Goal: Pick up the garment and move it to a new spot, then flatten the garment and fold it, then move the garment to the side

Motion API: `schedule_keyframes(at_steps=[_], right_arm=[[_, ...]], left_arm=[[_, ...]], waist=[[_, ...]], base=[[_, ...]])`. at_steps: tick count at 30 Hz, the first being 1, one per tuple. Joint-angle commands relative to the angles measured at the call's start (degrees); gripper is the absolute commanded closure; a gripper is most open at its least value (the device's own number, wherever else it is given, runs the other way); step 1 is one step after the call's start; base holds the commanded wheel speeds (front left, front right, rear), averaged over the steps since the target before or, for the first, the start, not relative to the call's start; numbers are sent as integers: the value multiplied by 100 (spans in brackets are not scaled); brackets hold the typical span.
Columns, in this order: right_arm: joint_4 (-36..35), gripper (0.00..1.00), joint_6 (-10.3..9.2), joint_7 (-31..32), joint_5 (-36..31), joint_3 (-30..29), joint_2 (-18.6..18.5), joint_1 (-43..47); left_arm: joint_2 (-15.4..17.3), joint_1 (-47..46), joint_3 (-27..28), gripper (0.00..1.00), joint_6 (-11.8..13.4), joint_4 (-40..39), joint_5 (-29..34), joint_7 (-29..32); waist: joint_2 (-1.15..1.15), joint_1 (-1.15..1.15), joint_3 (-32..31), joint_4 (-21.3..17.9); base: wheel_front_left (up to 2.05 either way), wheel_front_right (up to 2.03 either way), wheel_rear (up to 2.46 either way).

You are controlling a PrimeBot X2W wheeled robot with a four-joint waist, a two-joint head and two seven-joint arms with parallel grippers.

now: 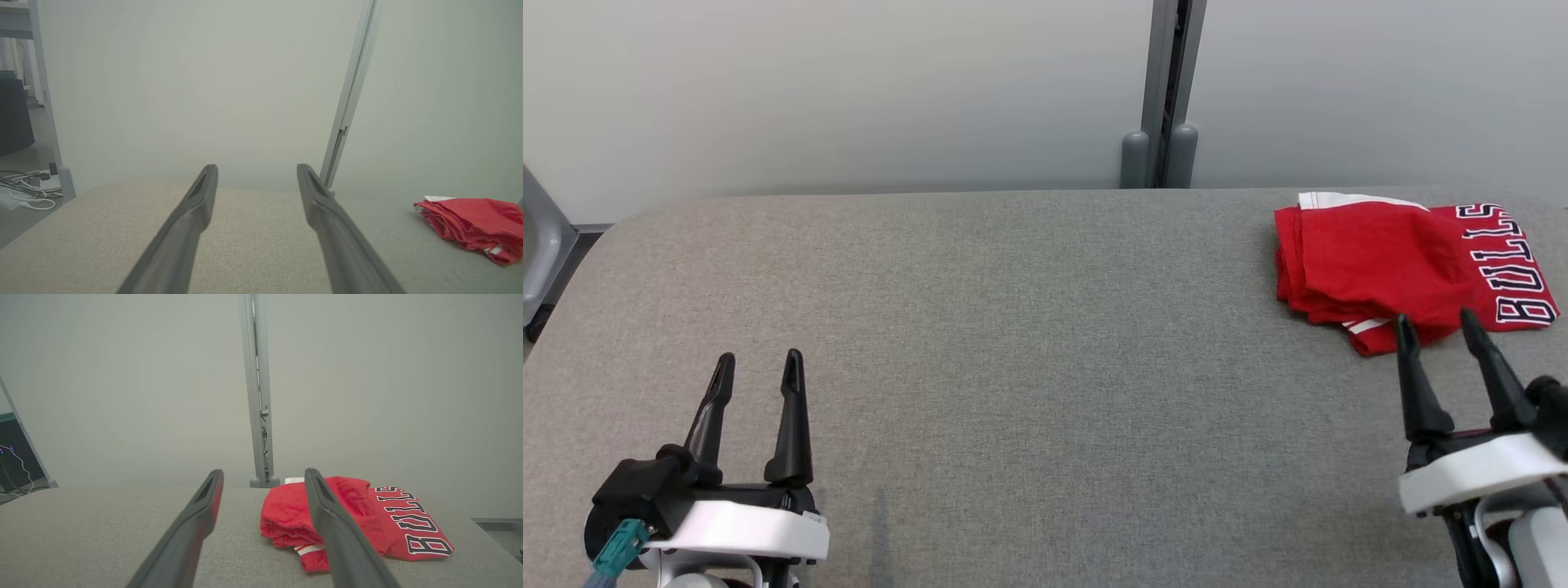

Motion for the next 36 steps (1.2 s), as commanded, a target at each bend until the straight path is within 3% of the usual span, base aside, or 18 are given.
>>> schedule_keyframes(at_steps=[1,5,13,36], right_arm=[[-121,0,3,-28,-108,-57,73,186],[-507,0,3,-29,-494,-117,313,563],[-940,0,3,-29,-654,-321,620,1001],[-952,0,3,-29,-716,-260,689,993]], left_arm=[[-36,74,68,0,-50,-46,76,-4],[-190,154,232,0,-151,-46,146,-4],[-387,265,499,0,-355,65,366,-4],[-458,91,526,0,-564,475,655,-4]], waist=[[0,0,-19,0],[0,0,-36,19],[0,0,0,39],[0,0,27,3]], base=[[0,0,0],[0,0,0],[0,0,0],[0,0,0]])
